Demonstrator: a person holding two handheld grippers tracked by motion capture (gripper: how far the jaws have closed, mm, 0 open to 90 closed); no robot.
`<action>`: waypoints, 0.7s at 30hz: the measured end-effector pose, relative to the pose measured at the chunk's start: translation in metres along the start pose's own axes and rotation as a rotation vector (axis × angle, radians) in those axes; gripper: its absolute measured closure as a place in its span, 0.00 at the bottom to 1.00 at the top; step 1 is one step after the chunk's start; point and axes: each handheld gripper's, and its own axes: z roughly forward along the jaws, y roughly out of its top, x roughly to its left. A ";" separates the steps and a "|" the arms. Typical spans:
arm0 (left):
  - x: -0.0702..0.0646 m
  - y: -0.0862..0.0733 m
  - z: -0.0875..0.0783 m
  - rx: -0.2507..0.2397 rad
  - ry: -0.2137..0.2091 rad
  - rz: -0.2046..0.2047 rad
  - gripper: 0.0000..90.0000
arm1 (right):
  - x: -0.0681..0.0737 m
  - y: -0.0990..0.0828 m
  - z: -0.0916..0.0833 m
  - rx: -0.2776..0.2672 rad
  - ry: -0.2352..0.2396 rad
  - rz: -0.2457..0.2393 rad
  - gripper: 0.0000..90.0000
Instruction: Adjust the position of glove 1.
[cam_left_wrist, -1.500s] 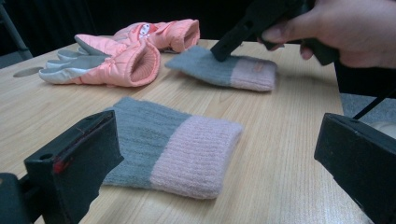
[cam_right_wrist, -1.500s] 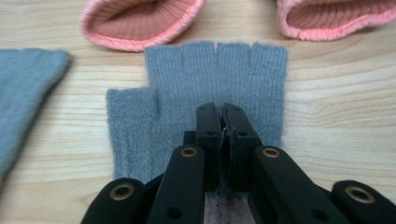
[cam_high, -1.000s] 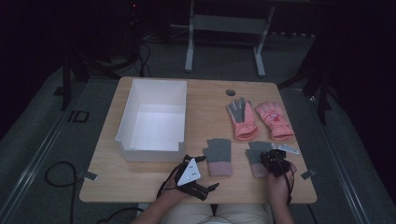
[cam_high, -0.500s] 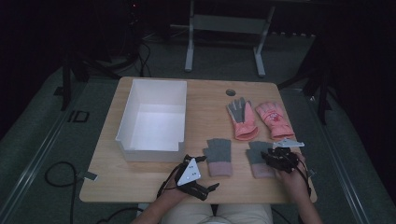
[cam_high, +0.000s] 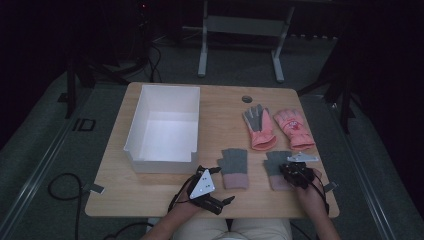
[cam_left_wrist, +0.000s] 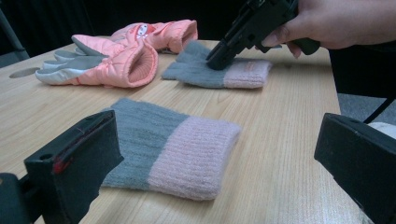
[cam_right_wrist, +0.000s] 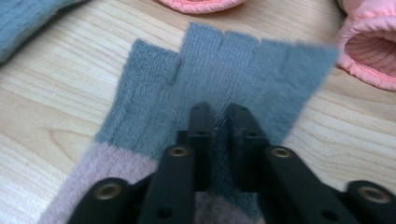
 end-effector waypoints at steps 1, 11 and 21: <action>0.000 0.000 0.000 0.000 0.000 0.000 0.00 | 0.002 0.001 0.000 0.004 -0.014 0.006 0.93; 0.000 0.000 0.000 -0.001 0.000 -0.006 0.00 | 0.009 0.025 -0.037 -0.060 -0.037 0.125 0.95; 0.000 0.000 -0.001 -0.003 0.003 -0.008 0.00 | 0.050 0.078 -0.061 -0.171 0.019 0.133 0.95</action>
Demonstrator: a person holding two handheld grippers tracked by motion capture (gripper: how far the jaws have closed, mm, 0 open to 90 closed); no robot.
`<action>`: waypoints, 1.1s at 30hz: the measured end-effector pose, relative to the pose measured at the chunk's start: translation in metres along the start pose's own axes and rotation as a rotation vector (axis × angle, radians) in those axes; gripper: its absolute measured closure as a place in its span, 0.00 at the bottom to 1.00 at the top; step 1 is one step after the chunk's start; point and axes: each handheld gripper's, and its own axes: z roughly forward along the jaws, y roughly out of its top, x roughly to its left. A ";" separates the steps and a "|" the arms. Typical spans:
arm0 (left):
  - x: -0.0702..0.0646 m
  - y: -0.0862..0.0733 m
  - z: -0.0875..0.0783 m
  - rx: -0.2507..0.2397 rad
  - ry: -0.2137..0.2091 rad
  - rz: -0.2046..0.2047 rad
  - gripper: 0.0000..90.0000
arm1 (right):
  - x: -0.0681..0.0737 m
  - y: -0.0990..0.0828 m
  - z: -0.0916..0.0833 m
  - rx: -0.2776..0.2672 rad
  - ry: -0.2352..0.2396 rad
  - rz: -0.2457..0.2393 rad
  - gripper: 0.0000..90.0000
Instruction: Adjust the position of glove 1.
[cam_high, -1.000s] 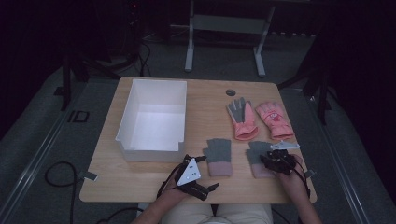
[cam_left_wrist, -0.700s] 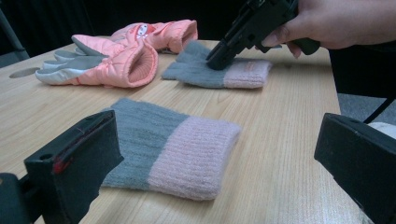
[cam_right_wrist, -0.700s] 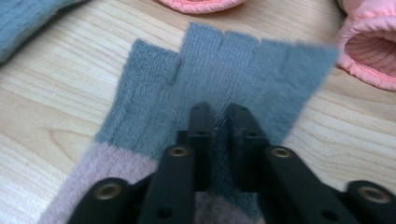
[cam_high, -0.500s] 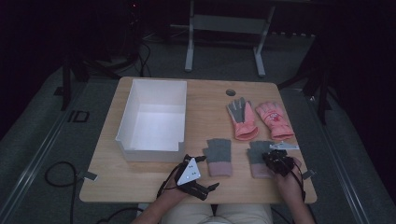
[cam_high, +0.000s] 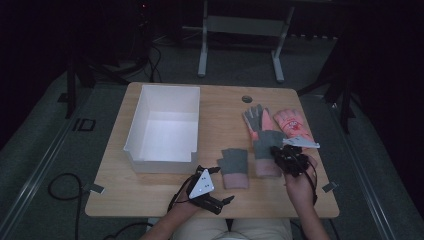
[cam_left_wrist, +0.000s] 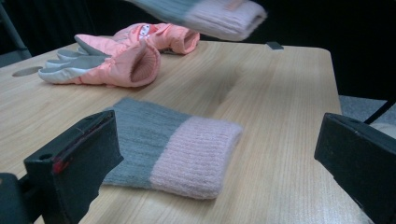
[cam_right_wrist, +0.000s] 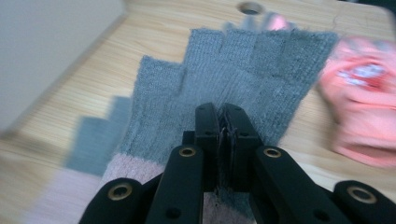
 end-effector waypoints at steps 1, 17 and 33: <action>0.000 0.000 0.000 0.001 0.002 0.003 0.00 | 0.006 0.002 0.002 -0.003 0.015 0.006 0.95; -0.001 0.000 0.000 0.001 0.010 0.007 0.00 | 0.065 -0.016 0.050 0.098 0.136 0.007 0.95; -0.001 0.000 0.001 0.017 0.049 -0.003 0.00 | 0.068 -0.037 0.082 0.178 0.151 0.004 0.92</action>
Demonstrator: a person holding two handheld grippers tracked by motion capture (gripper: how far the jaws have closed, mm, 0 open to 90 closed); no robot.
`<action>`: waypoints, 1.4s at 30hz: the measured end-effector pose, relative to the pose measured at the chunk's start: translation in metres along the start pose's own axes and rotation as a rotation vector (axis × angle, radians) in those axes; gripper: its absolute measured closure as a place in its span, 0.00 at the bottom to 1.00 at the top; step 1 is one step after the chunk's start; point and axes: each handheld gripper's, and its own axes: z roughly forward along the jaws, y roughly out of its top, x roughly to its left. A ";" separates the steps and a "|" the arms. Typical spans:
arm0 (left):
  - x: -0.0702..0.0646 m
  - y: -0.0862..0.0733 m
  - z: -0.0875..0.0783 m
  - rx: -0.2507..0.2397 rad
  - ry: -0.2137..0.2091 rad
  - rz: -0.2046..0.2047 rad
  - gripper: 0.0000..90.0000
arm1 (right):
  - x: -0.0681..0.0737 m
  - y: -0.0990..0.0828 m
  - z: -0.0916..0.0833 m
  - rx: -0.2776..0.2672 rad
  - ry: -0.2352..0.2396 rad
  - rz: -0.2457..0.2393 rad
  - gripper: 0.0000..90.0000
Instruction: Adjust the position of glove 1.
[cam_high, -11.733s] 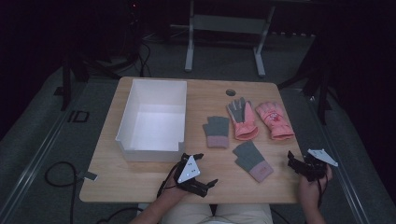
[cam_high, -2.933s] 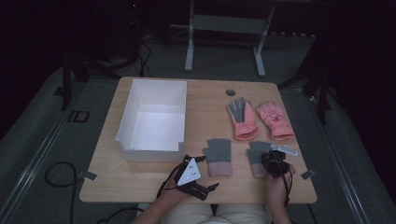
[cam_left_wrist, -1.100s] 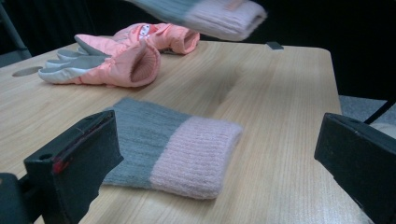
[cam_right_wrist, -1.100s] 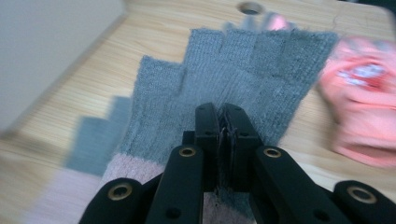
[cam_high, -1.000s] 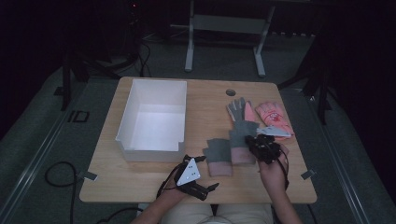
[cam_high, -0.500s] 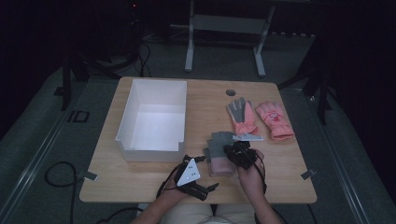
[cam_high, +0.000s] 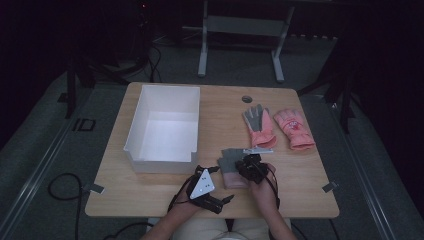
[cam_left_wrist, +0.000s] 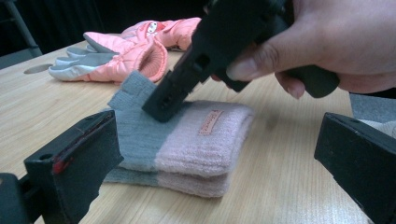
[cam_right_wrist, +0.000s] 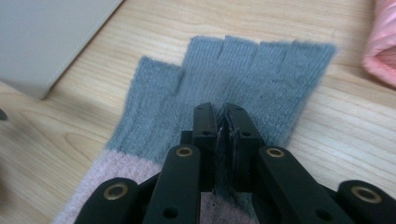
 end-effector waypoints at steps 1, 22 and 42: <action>0.000 0.000 0.001 0.009 0.016 -0.003 0.00 | -0.001 -0.001 0.000 -0.007 0.002 -0.003 0.92; -0.004 0.036 0.015 0.100 -0.060 0.005 0.08 | -0.043 0.044 -0.035 -0.097 0.121 -0.170 0.69; -0.001 0.025 0.057 0.386 -0.102 0.332 0.28 | -0.066 0.043 0.041 0.064 0.148 -0.143 0.46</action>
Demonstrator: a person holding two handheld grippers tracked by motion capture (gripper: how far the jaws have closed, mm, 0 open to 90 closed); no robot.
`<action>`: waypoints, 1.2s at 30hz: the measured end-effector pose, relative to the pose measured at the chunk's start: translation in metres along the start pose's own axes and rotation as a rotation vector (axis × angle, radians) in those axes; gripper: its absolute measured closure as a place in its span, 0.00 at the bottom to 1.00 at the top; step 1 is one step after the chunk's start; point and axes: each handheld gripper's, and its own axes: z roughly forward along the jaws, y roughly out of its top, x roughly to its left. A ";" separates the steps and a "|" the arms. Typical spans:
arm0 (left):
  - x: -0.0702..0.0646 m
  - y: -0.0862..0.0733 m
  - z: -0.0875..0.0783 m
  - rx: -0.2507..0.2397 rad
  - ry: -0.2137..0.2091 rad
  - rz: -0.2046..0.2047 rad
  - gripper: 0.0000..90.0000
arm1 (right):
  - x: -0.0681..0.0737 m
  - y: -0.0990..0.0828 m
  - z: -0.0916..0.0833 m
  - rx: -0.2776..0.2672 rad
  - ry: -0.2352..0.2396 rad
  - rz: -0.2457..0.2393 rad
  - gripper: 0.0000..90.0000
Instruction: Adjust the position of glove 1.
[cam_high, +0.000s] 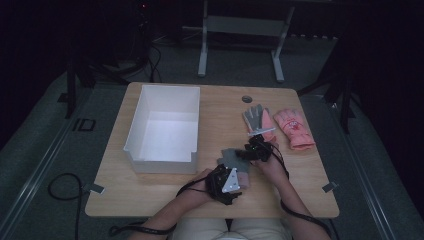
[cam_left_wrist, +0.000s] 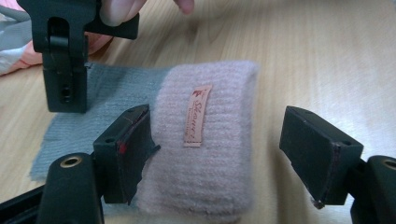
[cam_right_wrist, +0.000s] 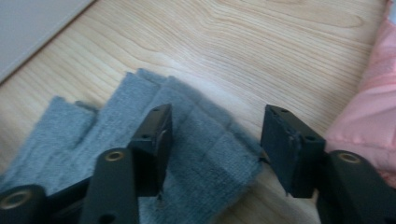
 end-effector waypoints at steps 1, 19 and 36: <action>0.000 0.000 0.001 0.001 0.001 0.001 0.28 | -0.001 -0.001 0.001 0.000 -0.004 0.000 0.45; 0.016 0.000 0.000 0.019 -0.022 -0.088 0.74 | -0.001 -0.004 0.000 0.052 0.165 0.128 0.78; 0.035 0.039 -0.039 0.018 -0.046 -0.064 0.77 | 0.010 0.018 -0.048 -0.055 0.157 0.076 0.80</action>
